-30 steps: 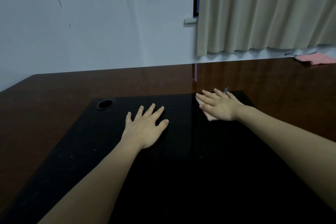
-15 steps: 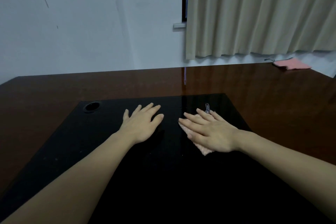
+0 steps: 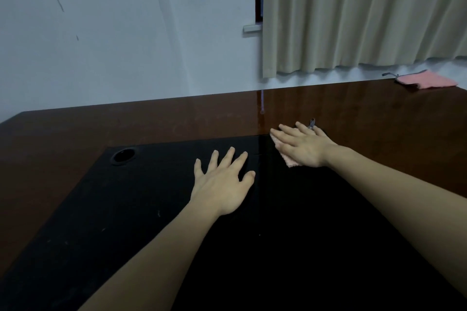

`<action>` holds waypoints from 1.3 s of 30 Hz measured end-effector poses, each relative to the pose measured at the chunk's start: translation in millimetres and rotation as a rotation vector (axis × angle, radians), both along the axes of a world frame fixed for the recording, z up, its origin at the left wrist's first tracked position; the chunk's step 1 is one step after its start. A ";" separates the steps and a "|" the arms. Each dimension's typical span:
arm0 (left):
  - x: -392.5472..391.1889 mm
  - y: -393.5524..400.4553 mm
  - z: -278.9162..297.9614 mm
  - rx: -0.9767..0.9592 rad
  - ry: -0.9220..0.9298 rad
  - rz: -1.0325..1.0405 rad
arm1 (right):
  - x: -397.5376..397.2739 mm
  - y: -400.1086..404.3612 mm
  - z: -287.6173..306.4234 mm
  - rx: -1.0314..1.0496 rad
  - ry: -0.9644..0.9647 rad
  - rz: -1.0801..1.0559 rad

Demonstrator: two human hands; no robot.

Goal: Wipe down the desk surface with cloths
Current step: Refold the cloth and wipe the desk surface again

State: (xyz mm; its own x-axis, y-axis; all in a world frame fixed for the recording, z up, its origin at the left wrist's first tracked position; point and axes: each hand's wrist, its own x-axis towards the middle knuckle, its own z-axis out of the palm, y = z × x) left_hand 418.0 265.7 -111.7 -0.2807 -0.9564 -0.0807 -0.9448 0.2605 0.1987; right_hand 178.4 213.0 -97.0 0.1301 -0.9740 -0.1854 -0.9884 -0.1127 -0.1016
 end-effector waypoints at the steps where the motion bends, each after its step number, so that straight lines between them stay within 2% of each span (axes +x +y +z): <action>1: -0.6 0.4 0.2 0.000 -0.001 0.000 | 1.0 -2.3 0.2 -0.002 -0.001 -0.008; 7: -0.7 1.1 0.2 -0.005 -0.011 0.010 | 8.8 18.9 1.2 -0.005 0.003 0.008; 15: -3.0 5.7 2.1 -0.009 -0.043 0.029 | 12.7 111.1 3.1 0.021 -0.010 0.158; 20: -2.0 4.4 0.0 -0.016 -0.038 0.030 | -2.1 138.9 4.8 0.042 -0.016 0.167; 25: 0.6 2.6 -2.3 -0.028 -0.018 0.022 | -9.2 118.5 2.8 0.020 -0.021 0.101; 33: -0.2 1.7 -2.8 -0.029 0.002 0.021 | -26.8 39.2 4.1 -0.005 -0.007 -0.081; 39: -1.0 2.1 0.0 -0.023 0.005 0.020 | -23.9 38.8 4.1 0.001 0.003 -0.068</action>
State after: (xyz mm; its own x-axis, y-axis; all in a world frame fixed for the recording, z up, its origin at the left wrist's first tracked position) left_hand 417.0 267.8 -111.7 -0.2621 -0.9633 -0.0577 -0.9488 0.2463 0.1978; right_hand 154.5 251.8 -92.9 0.0626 -0.9805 -0.1864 -0.9941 -0.0448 -0.0984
